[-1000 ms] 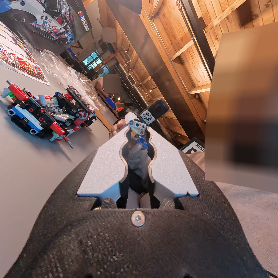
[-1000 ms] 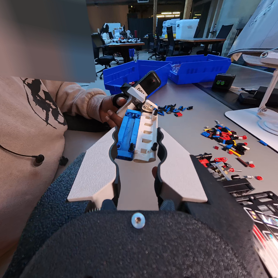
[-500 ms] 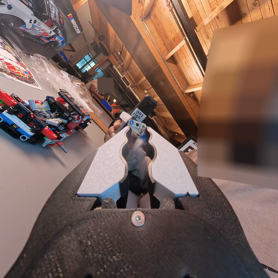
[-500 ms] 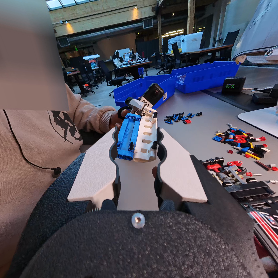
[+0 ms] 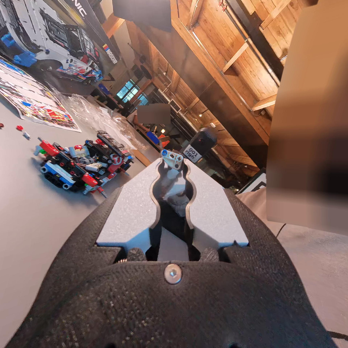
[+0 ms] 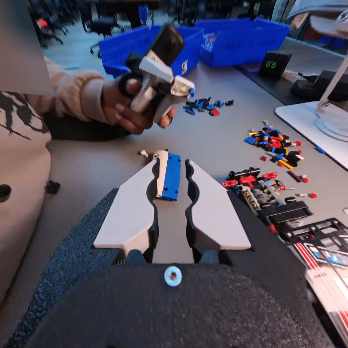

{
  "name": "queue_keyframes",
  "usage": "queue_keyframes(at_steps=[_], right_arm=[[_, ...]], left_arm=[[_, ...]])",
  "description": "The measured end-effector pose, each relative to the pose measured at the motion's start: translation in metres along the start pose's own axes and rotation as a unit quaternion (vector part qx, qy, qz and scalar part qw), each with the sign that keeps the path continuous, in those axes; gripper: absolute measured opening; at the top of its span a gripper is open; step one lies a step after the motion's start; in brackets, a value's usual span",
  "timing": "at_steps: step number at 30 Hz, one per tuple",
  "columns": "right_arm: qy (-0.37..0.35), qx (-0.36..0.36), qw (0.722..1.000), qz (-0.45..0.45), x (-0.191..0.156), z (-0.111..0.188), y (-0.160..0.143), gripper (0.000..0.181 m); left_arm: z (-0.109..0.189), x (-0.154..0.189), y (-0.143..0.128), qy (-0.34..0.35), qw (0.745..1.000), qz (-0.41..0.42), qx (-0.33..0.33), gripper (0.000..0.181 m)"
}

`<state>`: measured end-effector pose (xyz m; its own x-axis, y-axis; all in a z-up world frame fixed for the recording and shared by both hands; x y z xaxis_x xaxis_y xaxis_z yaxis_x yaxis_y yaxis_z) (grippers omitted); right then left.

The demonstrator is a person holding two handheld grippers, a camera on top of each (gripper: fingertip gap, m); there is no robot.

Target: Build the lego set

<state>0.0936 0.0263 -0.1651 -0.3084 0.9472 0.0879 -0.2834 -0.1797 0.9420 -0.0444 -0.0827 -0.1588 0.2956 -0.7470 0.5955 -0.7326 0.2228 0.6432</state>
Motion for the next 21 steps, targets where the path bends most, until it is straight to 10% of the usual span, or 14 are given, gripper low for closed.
queue_keyframes(at_steps=[1, 7, 12, 21], right_arm=[[-0.006, -0.032, 0.999, 0.027, -0.005, -0.007, -0.006, 0.03], [0.004, -0.21, 0.963, 0.172, -0.036, -0.051, -0.03, 0.066], [0.037, -0.247, 0.95, 0.19, -0.032, -0.062, -0.027, 0.046], [0.24, -0.314, 0.905, -0.157, 0.006, -0.036, -0.028, 0.02]], left_arm=[[0.003, -0.002, 0.003, 0.022, 0.999, -0.02, -0.016, 0.016], [0.025, -0.011, 0.01, 0.143, 0.973, -0.103, -0.151, 0.017], [0.033, -0.008, 0.007, 0.128, 0.978, -0.078, -0.147, 0.017], [0.029, -0.011, -0.003, 0.098, 0.979, -0.05, -0.174, 0.017]])
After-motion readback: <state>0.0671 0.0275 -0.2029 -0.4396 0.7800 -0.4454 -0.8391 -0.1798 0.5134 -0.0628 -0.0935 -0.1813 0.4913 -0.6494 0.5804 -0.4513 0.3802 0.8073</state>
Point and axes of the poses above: each gripper's, where its closed fingertips meet, z back along the fingers, y out of its top, x = y × z across the jaws, the point moved 7 cm from there along z, back along the fingers, and after that the axes turned 15 degrees about -y, right-handed, at the moved point
